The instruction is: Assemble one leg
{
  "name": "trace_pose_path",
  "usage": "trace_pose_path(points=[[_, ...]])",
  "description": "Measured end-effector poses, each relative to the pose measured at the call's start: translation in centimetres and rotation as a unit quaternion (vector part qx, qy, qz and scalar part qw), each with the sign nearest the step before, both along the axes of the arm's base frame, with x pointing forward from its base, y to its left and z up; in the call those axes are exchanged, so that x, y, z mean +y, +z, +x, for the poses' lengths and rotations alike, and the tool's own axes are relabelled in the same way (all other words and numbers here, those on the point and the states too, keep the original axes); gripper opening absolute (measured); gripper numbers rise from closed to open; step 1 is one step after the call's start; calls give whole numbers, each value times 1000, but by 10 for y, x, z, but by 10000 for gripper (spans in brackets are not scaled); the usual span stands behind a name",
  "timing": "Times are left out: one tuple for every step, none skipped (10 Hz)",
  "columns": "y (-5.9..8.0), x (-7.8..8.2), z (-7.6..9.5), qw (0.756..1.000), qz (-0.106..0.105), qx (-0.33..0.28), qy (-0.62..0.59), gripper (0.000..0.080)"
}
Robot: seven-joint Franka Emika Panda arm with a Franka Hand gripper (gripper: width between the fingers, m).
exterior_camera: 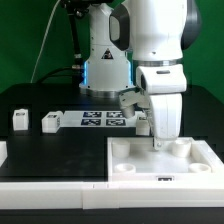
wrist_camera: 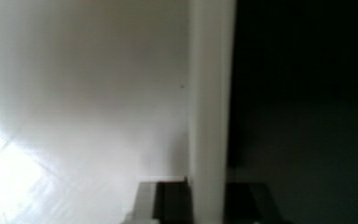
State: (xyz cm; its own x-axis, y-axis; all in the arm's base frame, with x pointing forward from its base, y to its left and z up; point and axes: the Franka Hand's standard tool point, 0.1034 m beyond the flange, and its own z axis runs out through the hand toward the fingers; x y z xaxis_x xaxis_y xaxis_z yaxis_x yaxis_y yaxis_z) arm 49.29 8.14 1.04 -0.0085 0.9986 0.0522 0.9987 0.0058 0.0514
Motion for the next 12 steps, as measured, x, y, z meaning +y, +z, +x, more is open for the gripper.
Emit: trace_pose_path(points=[[0, 0, 0, 1000, 0, 1, 0, 61], [0, 0, 0, 1000, 0, 1, 0, 61], [0, 0, 0, 1000, 0, 1, 0, 61], [0, -1, 0, 1000, 0, 1, 0, 238], [0, -1, 0, 1000, 0, 1, -1, 379], [0, -1, 0, 1000, 0, 1, -1, 379], [0, -1, 0, 1000, 0, 1, -1, 559], [0, -1, 0, 1000, 0, 1, -1, 631], [0, -1, 0, 1000, 0, 1, -1, 631], [0, -1, 0, 1000, 0, 1, -1, 644], [0, -1, 0, 1000, 0, 1, -1, 644], [2, -1, -1, 1000, 0, 1, -16, 648]])
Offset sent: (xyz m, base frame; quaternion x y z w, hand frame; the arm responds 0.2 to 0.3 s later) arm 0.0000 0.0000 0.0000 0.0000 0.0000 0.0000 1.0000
